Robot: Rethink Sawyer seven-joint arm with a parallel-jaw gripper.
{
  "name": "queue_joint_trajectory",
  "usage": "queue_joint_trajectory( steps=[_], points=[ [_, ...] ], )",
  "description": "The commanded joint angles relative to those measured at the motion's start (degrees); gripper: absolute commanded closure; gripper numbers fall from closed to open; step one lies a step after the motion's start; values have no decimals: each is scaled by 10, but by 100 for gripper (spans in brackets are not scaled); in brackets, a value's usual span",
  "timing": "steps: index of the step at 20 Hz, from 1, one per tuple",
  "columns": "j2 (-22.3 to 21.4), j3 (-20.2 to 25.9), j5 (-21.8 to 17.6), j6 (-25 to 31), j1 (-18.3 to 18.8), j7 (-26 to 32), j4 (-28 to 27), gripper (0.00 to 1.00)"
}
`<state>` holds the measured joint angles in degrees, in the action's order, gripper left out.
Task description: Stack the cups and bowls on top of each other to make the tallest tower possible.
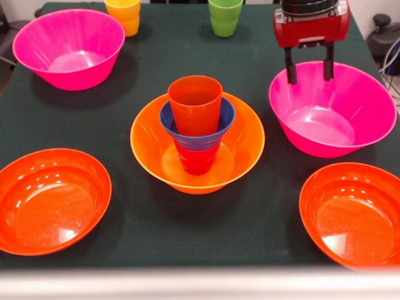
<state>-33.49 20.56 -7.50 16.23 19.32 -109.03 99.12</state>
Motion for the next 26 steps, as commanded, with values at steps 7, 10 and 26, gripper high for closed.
queue_joint_trajectory(
  steps=[7, 10, 26],
  points=[
    [19, -25, -54, 83, 3, 31, -23, 0],
    [20, -23, -57, 87, 13, 39, -24, 0],
    [-6, -6, -70, 116, 72, 64, -6, 0]
  ],
)
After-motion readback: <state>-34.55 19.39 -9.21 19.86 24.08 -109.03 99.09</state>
